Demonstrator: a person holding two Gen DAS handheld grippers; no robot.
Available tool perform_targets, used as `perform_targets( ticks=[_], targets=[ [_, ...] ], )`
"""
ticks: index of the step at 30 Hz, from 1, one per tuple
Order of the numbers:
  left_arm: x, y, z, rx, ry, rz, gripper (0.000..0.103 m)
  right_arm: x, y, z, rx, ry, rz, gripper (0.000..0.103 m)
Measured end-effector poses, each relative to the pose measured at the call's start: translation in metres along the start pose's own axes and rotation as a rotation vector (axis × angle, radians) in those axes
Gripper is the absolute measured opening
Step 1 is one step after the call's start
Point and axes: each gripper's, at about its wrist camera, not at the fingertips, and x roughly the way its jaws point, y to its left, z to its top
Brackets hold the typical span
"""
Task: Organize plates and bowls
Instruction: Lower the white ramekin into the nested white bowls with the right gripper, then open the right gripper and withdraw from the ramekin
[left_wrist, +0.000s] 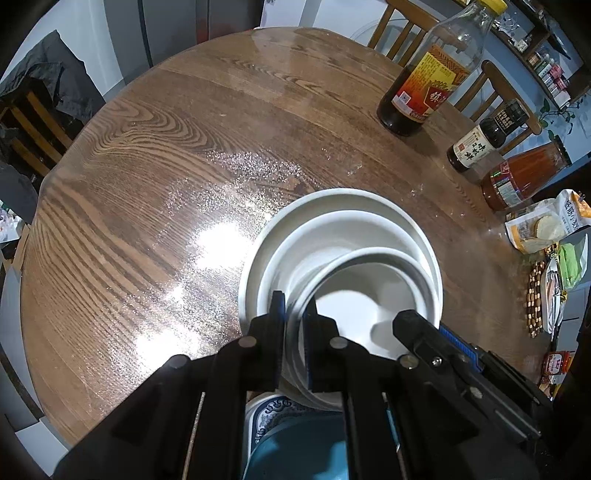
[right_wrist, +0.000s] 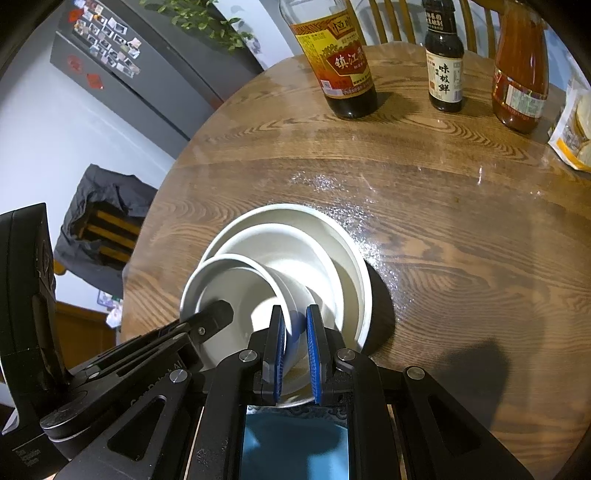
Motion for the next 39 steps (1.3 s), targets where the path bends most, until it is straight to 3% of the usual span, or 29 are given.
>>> perform_targets(
  ticks=[16,23,29,31,33,36,39],
  targets=[
    [0.006,-0.001,0.003,-0.006,0.004,-0.004,0.009,0.003,-0.002,0.001,0.015,0.004,-0.011,0.014],
    [0.000,-0.005,0.008,0.010,-0.010,-0.016,0.014,-0.004,0.000,0.003,0.002,-0.014,-0.036,0.014],
    [-0.010,-0.002,0.010,-0.008,-0.017,-0.065,0.033,-0.008,0.002,0.002,-0.004,-0.019,-0.047,0.014],
    [-0.017,0.001,0.011,-0.015,-0.032,-0.073,0.055,-0.015,0.002,0.003,-0.009,-0.031,-0.053,0.015],
    [-0.030,0.007,0.012,-0.028,-0.064,-0.105,0.069,-0.022,0.002,0.003,-0.019,-0.046,-0.046,0.030],
    [-0.045,0.017,0.011,-0.044,-0.090,-0.143,0.078,-0.039,0.002,0.001,-0.052,-0.086,-0.055,0.059],
    [-0.058,0.031,0.010,-0.039,-0.114,-0.160,0.085,-0.056,0.000,-0.002,-0.088,-0.123,-0.072,0.064]
  ],
)
